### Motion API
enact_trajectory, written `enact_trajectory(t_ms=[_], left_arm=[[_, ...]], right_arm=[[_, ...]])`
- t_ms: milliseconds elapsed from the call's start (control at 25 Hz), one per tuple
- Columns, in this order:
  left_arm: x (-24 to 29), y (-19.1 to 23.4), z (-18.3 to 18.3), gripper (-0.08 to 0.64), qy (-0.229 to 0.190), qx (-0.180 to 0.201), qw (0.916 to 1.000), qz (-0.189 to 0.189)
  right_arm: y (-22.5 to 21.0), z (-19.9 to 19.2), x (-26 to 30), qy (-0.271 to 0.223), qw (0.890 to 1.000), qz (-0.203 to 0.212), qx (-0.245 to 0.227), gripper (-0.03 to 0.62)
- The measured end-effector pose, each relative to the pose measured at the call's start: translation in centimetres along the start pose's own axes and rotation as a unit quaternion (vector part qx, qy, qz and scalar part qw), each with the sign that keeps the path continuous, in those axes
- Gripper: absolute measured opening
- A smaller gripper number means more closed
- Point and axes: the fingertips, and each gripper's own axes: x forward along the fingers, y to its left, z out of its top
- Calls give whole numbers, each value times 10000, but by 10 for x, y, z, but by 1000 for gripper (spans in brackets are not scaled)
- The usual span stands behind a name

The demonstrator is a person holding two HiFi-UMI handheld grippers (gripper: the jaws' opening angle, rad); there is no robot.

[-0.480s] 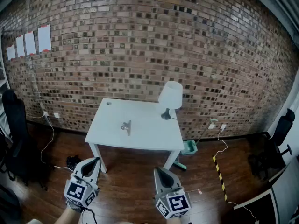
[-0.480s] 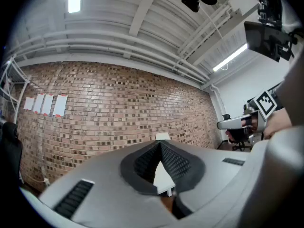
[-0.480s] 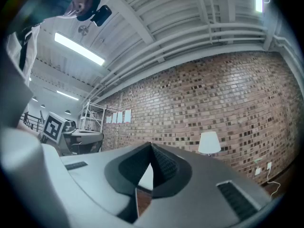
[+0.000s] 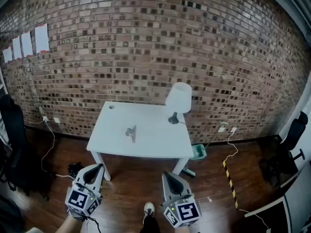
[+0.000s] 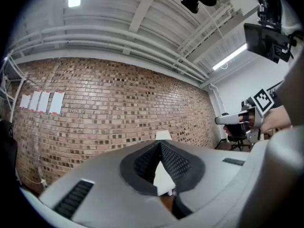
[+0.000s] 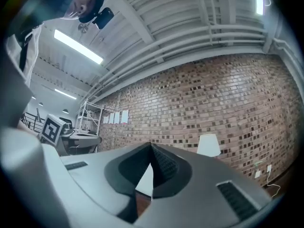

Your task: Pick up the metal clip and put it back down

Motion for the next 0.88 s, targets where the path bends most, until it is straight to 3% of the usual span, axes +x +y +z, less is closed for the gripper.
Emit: enact_trajectory(t_ms=[160, 360, 640, 880], left_arm=[[47, 10, -13, 17, -51, 23, 10000, -16], [142, 36, -15, 18, -164, 193, 9996, 106], [271, 86, 4, 17, -186, 260, 9985, 440], [332, 118, -9, 17, -39, 156, 9972, 727]], right_arm=[[-36, -16, 39, -80, 10000, -21, 46, -3], [-94, -25, 113, -314, 9993, 157, 135, -3], [-176, -30, 231, -202, 9985, 406, 323, -5], [-210, -44, 311, 28, 9971, 646, 397, -5]])
